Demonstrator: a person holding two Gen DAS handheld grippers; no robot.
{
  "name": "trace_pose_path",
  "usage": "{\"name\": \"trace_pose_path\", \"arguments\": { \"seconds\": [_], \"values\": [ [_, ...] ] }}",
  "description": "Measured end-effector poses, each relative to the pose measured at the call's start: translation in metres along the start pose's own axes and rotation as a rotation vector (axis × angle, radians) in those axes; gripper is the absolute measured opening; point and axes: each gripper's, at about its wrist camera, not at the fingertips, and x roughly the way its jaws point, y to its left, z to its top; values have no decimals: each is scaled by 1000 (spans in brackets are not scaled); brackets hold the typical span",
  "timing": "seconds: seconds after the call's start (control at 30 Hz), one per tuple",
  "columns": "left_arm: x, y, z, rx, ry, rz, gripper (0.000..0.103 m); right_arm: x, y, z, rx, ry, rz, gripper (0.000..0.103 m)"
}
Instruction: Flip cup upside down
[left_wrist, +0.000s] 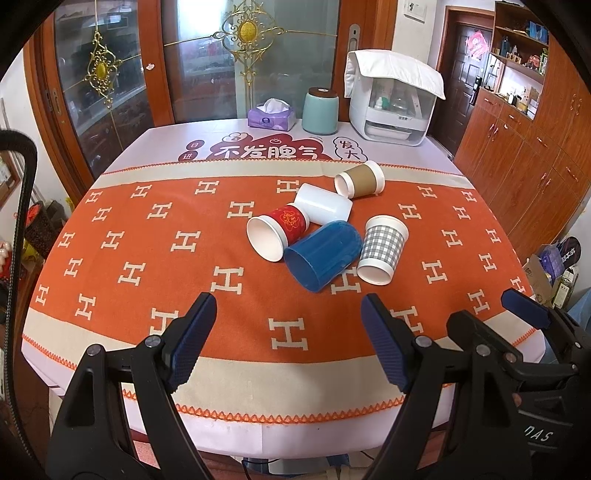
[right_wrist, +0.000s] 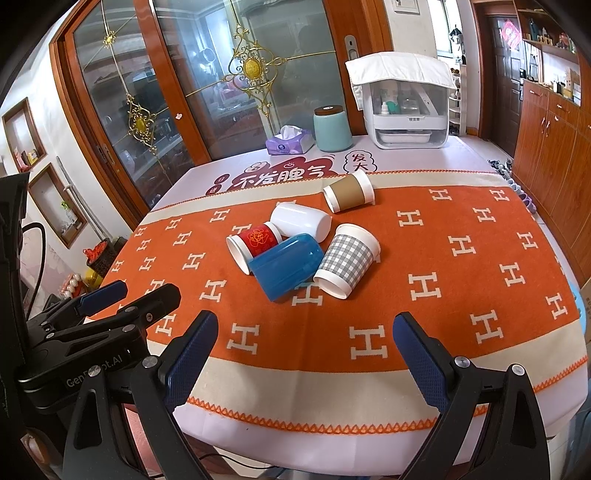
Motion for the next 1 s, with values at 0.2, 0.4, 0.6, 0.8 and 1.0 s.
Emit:
{"name": "trace_pose_path", "arguments": {
  "seconds": [0.2,0.4,0.6,0.8,1.0],
  "values": [
    [0,1,0,0,3,-1,79,2,0,0,-1,2,0,97],
    [5,2,2,9,9,-1,79,3,-1,-2,-2,0,-5,97],
    [16,-3,16,31,16,-10,79,15,-5,0,4,9,-11,97],
    [33,-11,37,105,49,-56,79,26,-11,17,30,41,4,97],
    [59,-20,65,227,70,-86,79,47,-28,36,82,70,-9,96]
  ]
}}
